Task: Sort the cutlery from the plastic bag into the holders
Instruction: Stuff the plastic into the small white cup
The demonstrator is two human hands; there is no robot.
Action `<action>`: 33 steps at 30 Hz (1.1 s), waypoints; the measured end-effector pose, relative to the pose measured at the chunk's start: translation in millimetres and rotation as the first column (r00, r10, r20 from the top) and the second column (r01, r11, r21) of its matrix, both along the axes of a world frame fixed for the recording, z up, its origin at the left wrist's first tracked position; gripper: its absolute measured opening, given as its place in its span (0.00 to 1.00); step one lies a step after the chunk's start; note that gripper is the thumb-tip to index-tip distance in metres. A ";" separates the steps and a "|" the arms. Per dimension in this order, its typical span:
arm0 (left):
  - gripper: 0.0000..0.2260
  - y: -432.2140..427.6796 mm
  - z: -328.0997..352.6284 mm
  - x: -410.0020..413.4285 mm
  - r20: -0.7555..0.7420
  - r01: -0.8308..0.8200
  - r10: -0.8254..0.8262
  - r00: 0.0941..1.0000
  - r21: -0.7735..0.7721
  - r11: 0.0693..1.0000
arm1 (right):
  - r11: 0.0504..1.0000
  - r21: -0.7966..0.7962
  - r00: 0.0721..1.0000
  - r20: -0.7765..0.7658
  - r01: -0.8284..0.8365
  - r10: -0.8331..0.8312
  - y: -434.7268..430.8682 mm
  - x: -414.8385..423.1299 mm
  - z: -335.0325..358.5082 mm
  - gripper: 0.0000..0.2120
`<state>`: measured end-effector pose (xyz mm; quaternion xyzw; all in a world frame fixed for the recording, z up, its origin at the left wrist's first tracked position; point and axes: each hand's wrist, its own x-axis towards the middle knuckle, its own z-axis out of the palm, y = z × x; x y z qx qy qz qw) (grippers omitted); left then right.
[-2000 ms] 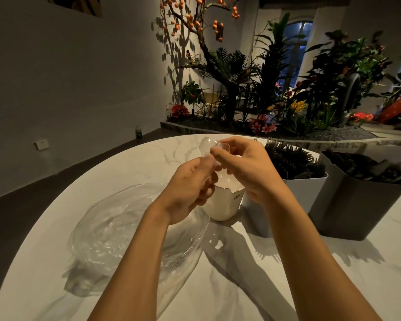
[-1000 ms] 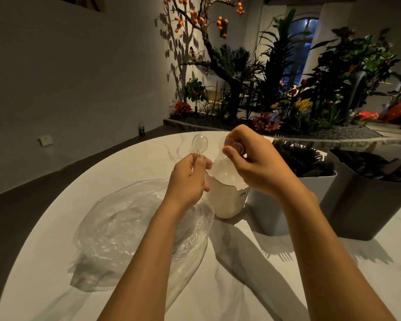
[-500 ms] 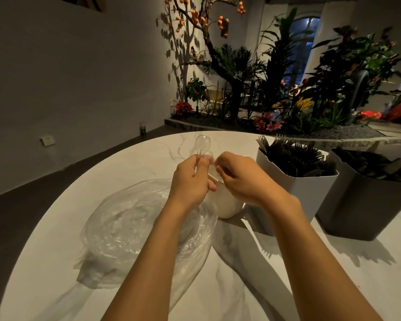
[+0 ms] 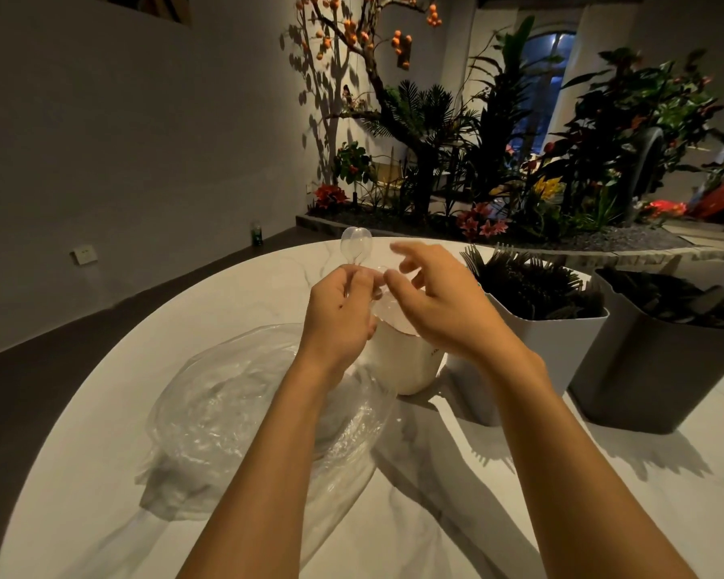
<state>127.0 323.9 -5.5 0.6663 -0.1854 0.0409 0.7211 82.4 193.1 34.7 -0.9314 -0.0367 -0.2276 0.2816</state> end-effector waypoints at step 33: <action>0.11 -7.8 15.8 -9.8 0.148 0.003 -0.061 0.987 0.358 0.934 | 0.968 0.249 1.000 -0.028 0.016 -0.009 -14.2 -20.0 28.4 0.07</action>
